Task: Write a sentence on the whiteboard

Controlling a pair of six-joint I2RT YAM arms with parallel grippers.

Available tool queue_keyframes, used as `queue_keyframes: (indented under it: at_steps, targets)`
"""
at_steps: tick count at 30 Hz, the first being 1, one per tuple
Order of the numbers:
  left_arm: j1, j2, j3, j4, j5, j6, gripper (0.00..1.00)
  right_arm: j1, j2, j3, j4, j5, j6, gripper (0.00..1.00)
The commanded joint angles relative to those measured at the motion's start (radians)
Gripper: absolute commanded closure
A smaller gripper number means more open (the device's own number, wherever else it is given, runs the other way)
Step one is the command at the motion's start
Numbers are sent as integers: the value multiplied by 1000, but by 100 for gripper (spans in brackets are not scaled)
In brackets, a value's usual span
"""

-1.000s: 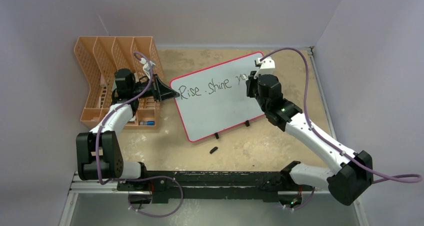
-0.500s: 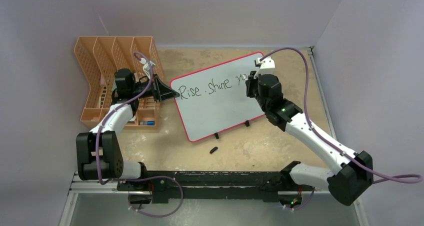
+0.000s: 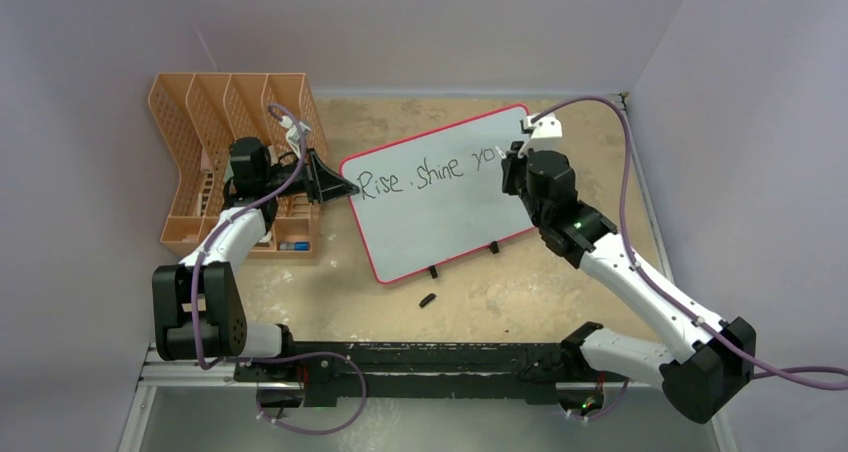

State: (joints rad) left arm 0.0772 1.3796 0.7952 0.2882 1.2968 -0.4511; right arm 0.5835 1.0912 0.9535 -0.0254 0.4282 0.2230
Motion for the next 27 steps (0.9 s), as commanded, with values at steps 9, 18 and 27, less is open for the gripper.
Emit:
queue_keyframes:
  at_steps: [9, 18, 27]
  targets:
    - [4, -10, 35, -1, -16, 33, 100, -81, -16, -24, 65, -53, -27, 100]
    - [4, -8, 34, -1, -16, 32, 100, -82, -6, -21, 82, -115, -42, 100]
    - [4, -9, 33, -1, -16, 32, 100, -83, 11, -15, 86, -138, -50, 100]
